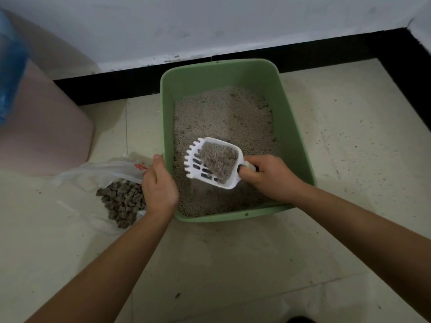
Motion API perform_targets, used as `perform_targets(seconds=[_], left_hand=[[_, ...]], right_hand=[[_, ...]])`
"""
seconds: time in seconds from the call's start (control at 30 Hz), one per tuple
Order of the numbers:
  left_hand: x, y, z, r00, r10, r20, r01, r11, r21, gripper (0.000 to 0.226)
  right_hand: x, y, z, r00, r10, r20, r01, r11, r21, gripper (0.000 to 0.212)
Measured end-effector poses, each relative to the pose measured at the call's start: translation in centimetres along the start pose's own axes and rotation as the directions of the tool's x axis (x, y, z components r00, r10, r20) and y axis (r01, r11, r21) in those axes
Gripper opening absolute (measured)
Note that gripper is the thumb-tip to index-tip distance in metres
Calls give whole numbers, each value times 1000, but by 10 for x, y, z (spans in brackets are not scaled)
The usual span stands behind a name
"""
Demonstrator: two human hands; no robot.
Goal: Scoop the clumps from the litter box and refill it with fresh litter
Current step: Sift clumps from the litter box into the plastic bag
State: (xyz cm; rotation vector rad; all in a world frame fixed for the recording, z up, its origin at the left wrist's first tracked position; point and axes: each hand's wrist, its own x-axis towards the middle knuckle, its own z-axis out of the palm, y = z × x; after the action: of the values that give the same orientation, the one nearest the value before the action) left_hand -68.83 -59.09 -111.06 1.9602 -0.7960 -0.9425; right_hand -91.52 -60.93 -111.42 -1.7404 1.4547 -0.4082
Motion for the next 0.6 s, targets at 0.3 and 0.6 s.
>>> perform_targets(seconds=[0.3,0.6], left_hand=[[1,-1,1,1000,31,-6,-31,999,-7,56],[1,-1,1,1000,29,-9,-29,1000,-1,62]], right_hand=[[4,5,6,1000,-14,16,15,998,-69,31],[2,3,8,999,-41,-28,38,995,-87,33]])
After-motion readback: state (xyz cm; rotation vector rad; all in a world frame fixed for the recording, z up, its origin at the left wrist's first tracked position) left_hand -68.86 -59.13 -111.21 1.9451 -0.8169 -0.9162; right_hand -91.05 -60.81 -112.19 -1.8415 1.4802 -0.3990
